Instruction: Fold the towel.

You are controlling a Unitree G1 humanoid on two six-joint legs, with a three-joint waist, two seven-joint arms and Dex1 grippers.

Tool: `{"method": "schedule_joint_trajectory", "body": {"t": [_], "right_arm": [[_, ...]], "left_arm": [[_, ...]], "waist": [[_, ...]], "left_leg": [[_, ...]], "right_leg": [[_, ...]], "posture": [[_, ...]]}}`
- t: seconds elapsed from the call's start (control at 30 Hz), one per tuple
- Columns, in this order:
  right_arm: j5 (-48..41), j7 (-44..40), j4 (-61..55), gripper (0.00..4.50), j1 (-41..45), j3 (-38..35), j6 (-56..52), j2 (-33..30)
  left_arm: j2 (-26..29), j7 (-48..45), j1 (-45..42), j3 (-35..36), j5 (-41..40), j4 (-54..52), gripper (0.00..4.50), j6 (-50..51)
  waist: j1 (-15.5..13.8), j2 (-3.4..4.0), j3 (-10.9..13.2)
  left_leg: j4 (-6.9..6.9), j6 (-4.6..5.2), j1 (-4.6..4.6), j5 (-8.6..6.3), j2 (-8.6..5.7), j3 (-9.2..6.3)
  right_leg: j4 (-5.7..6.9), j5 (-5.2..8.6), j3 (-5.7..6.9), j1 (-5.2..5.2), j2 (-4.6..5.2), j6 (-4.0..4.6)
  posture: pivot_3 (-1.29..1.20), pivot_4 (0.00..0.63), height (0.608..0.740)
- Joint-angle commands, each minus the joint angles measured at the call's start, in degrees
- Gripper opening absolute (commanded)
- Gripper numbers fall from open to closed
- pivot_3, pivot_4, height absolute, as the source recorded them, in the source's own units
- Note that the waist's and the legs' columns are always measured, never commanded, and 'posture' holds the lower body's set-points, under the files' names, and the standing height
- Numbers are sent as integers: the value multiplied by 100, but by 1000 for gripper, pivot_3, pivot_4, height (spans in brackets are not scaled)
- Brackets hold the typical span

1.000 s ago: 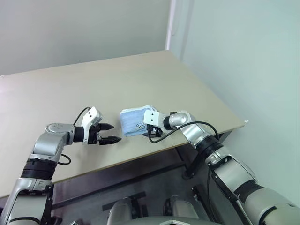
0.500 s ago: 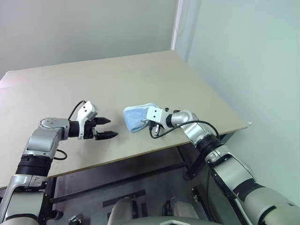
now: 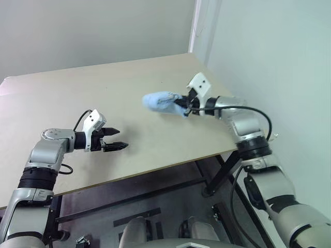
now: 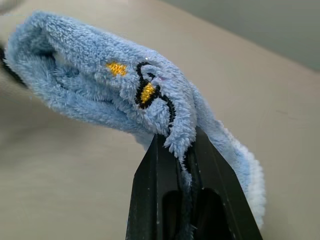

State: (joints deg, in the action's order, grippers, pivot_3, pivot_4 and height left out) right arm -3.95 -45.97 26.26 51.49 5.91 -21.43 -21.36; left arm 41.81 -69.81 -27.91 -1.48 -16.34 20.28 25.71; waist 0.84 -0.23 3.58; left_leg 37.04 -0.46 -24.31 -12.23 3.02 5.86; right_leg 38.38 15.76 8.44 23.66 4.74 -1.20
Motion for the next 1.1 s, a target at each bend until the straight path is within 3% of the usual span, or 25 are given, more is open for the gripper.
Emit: {"method": "schedule_joint_trajectory", "body": {"t": [0.03, 0.23, 0.43, 0.57, 0.7, 0.87, 0.97, 1.1], "right_arm": [[228, 282, 603, 28, 499, -172, 617, -288], [1082, 593, 2313, 28, 746, 298, 1925, -722], [1287, 466, 2942, 28, 288, 546, 2006, -458], [1287, 539, 3041, 1113, 198, 497, 2056, -438], [1112, 147, 2692, 2569, 87, 400, 1965, -590], [184, -742, 1646, 4359, -30, -205, 896, -747], [-888, -1440, 782, 4468, -212, -797, 196, -670], [-1173, -668, 1819, 4468, 355, -1357, 212, -266]], "left_arm": [[-14, 3, -194, 40, 2, 3, 4500, -110], [-51, 44, -180, 50, 52, 33, 4500, -188], [-47, 51, -194, 81, 72, 54, 4500, -236], [-21, 36, -237, 96, 76, 106, 4500, -242], [-9, 19, -278, 82, 100, 170, 4500, -266], [13, -7, -334, 110, 89, 255, 4500, -266], [31, -71, -353, 160, 12, 268, 4500, -213], [10, -108, -361, 179, -43, 235, 4500, -169]], "waist": [[12, 0, 0], [37, 0, 0], [160, 1, 1], [190, 10, 7], [175, 11, 7], [168, 11, 7], [170, 11, 7], [186, 11, 7]], "left_leg": [[-1, 1, -1, 0, 0, 1], [-19, 4, -4, 2, -1, 17], [-16, 5, -1, 3, 2, 21], [-5, 5, 0, 3, 1, 26], [-3, 4, 20, 3, 4, 26], [-4, 5, 18, 3, 4, 25], [-4, 5, 19, 3, 5, 23], [-1, 4, 30, 2, 8, 24]], "right_leg": [[-2, -1, -1, 1, -1, 0], [-3, -12, -13, 12, -10, 18], [3, -13, -17, 11, -13, 18], [14, -17, -26, 14, -13, 11], [14, -7, -26, -3, -14, -5], [13, -17, -27, -3, -12, 12], [13, -17, -27, -3, -12, 12], [14, -18, -27, -10, -14, 14]], "posture": [[0, 0, 735], [0, 0, 735], [0, 0, 735], [0, 0, 735], [0, 0, 735], [0, 0, 735], [0, 0, 735], [0, 0, 735]]}}
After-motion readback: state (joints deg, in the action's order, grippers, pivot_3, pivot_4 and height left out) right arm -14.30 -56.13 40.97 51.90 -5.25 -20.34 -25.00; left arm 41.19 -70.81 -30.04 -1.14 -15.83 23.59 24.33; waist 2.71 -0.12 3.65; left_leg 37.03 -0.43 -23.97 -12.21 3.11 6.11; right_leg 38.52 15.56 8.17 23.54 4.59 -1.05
